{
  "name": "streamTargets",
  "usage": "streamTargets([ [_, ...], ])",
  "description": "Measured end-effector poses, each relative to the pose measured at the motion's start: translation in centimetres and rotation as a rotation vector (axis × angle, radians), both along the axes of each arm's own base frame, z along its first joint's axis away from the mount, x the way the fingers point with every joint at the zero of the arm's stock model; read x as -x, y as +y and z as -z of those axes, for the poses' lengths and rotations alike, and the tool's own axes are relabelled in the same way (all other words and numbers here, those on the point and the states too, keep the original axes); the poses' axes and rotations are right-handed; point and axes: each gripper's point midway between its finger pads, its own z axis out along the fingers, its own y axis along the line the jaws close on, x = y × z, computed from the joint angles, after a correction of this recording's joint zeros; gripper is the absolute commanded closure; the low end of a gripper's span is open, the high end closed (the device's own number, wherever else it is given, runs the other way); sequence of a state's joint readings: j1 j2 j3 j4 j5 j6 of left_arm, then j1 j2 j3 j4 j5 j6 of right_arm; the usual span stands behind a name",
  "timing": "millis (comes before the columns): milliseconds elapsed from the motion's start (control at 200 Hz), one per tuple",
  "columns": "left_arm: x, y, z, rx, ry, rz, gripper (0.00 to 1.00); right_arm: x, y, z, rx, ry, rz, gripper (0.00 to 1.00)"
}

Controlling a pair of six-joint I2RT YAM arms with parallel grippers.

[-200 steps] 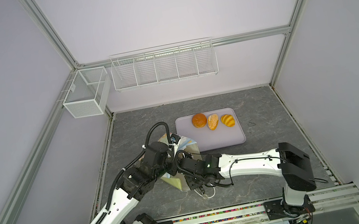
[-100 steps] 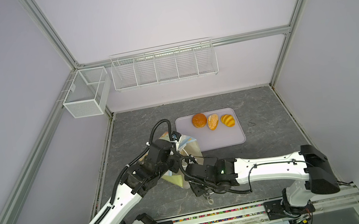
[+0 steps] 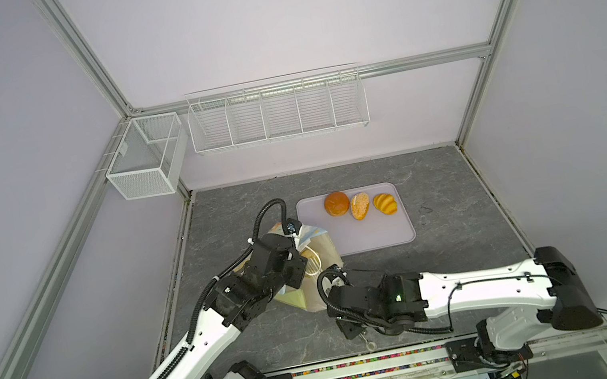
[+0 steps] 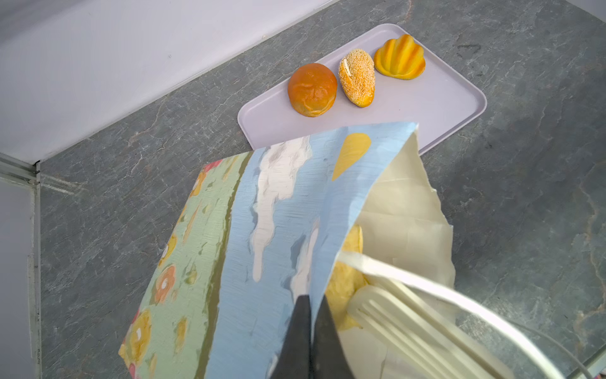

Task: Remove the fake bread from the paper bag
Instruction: 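Lift the yellow roll out of the bag with the right gripper's tongs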

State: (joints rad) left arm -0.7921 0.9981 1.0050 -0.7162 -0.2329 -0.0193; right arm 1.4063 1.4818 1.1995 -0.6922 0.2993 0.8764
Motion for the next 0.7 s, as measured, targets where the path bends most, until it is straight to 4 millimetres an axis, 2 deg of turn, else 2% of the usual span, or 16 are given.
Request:
streamTargets([
  [365,-0.8,0.4,-0.4,-0.005,-0.006,-0.059,1.0,0.7,-2.0,-0.7,-0.009,-0.021,0.022,0.93],
  [700,-1.2,0.8,0.3,-0.027,0.004,-0.102,1.0,0.0,-3.6,-4.9,-0.123,-0.088,0.06,0.93],
])
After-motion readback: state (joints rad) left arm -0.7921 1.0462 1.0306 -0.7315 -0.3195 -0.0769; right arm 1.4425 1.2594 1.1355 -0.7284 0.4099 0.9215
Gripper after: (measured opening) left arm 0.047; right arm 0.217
